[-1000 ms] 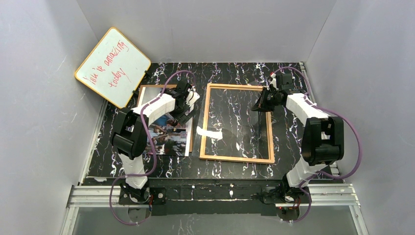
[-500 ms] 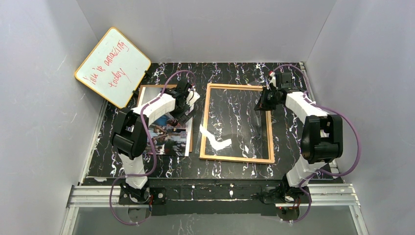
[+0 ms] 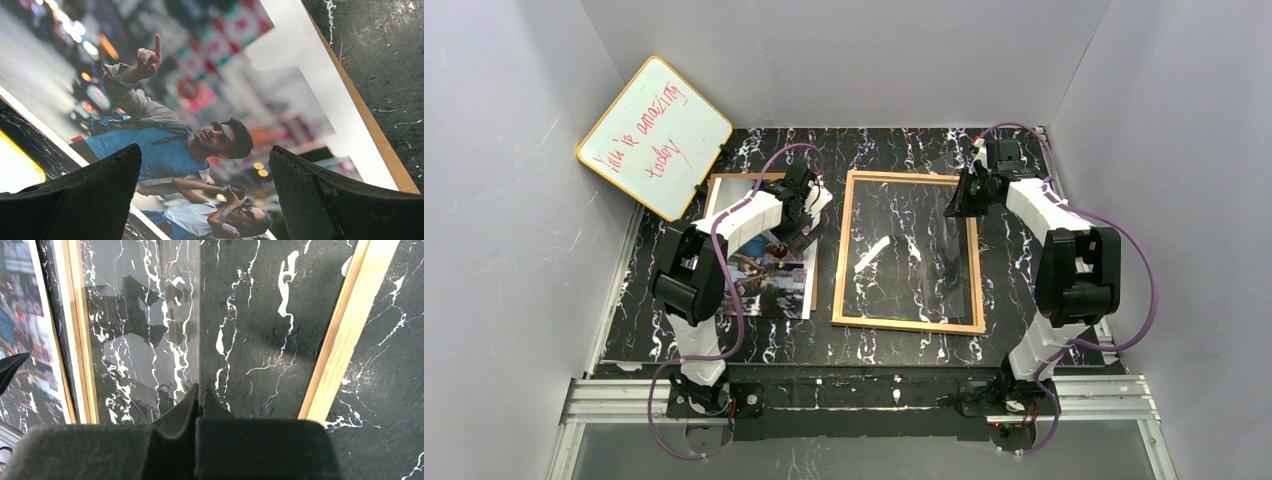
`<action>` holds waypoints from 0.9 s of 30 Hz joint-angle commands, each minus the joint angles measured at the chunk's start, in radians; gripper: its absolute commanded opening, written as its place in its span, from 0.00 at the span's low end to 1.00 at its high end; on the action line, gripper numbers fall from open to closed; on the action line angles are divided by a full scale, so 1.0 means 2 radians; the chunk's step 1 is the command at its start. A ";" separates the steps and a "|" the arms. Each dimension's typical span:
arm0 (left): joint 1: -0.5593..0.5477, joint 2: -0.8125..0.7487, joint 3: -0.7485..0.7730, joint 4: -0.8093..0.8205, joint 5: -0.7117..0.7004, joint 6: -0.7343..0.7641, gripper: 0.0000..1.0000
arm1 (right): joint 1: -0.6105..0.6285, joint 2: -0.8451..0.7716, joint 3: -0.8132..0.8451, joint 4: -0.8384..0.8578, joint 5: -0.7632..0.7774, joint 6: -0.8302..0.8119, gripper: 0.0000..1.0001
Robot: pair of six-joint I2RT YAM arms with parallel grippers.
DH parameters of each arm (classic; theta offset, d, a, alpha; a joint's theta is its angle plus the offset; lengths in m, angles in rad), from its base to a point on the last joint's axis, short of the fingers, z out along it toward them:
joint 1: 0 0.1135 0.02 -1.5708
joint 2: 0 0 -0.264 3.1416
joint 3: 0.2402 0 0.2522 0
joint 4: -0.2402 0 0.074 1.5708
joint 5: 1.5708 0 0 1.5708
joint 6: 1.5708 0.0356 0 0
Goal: Put the photo into the frame
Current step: Place the photo frame item in the photo frame.
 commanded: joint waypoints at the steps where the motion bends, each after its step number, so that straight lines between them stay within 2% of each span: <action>1: -0.003 -0.013 0.006 -0.016 -0.003 0.003 0.98 | -0.003 0.002 0.025 -0.002 0.004 -0.007 0.01; 19: -0.003 -0.011 0.012 -0.017 -0.007 0.004 0.98 | -0.013 -0.019 0.019 -0.026 0.000 -0.006 0.01; 27: -0.003 -0.013 0.009 -0.016 -0.008 0.002 0.98 | -0.016 -0.042 -0.017 0.002 -0.018 0.016 0.01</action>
